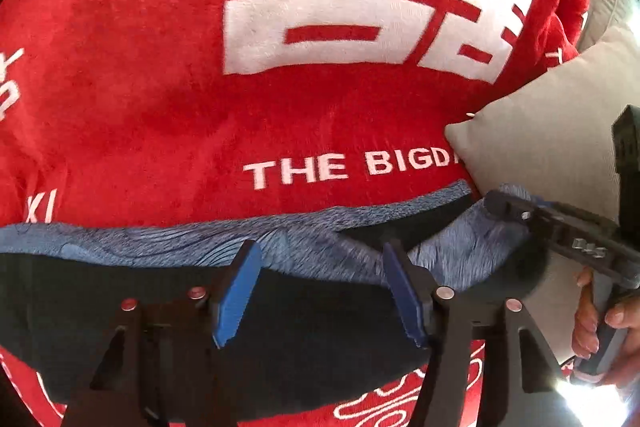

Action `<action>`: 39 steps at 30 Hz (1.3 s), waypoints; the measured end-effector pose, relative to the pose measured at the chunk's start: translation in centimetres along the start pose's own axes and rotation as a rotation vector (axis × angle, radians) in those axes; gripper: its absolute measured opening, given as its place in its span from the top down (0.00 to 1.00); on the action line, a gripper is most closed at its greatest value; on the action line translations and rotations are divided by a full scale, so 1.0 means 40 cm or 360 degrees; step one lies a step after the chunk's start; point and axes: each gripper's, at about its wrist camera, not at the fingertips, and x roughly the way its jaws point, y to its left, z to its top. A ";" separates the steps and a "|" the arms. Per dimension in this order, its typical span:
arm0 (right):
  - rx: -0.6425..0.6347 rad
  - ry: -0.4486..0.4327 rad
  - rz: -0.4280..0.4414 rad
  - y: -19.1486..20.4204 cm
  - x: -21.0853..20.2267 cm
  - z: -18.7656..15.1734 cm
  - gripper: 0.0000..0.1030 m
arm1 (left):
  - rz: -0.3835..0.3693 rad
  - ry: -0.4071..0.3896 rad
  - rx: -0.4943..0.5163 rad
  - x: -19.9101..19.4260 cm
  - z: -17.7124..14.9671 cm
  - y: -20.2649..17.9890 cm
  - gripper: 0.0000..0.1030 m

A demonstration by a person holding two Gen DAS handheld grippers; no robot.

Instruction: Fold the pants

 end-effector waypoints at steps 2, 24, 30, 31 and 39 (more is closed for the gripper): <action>-0.0008 -0.0075 0.0025 0.007 -0.031 0.003 0.40 | 0.0064 -0.0001 0.0007 -0.013 -0.011 0.013 0.38; -0.0052 -0.0124 -0.0067 0.029 -0.107 -0.023 0.63 | 0.0443 0.0080 -0.0063 0.082 -0.084 0.102 0.35; -0.0176 0.0098 -0.0253 0.054 0.098 -0.045 0.64 | 0.0497 0.0029 -0.0049 0.125 -0.060 0.111 0.35; -0.0163 0.0118 -0.0307 0.043 0.131 -0.041 0.66 | 0.0493 0.0023 -0.0057 0.130 -0.051 0.117 0.35; -0.0159 0.0027 -0.0473 0.049 0.187 0.020 0.65 | 0.0619 -0.0032 -0.0230 0.102 0.008 0.251 0.25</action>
